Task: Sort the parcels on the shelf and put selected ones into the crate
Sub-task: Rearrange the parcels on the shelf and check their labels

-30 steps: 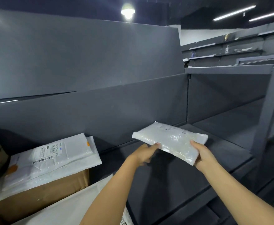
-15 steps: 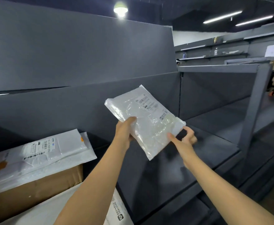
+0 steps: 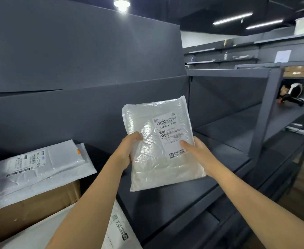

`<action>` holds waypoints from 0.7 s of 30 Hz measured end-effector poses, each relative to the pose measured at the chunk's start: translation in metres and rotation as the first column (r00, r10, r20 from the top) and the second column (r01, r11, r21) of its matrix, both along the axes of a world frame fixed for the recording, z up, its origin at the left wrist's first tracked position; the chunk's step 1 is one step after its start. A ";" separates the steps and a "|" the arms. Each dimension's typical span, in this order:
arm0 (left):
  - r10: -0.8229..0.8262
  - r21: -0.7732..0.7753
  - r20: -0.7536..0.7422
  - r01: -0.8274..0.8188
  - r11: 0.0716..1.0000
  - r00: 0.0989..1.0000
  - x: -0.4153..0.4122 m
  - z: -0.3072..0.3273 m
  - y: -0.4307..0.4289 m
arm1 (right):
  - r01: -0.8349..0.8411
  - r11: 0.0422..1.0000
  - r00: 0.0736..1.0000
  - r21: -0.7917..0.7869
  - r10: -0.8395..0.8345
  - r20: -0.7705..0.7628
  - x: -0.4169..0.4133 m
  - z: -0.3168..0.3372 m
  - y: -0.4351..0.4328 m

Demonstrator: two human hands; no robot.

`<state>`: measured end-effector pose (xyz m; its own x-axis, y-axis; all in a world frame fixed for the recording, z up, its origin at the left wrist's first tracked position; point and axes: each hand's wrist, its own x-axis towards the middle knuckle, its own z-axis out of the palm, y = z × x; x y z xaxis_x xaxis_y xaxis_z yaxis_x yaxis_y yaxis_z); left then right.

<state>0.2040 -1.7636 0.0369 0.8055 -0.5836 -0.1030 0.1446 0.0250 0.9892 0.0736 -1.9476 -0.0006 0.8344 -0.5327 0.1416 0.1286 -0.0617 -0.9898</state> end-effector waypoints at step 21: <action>0.302 -0.149 0.379 -0.264 0.953 0.875 -0.013 0.033 0.013 | -0.007 0.998 0.998 0.057 0.003 0.057 0.008 0.004 0.017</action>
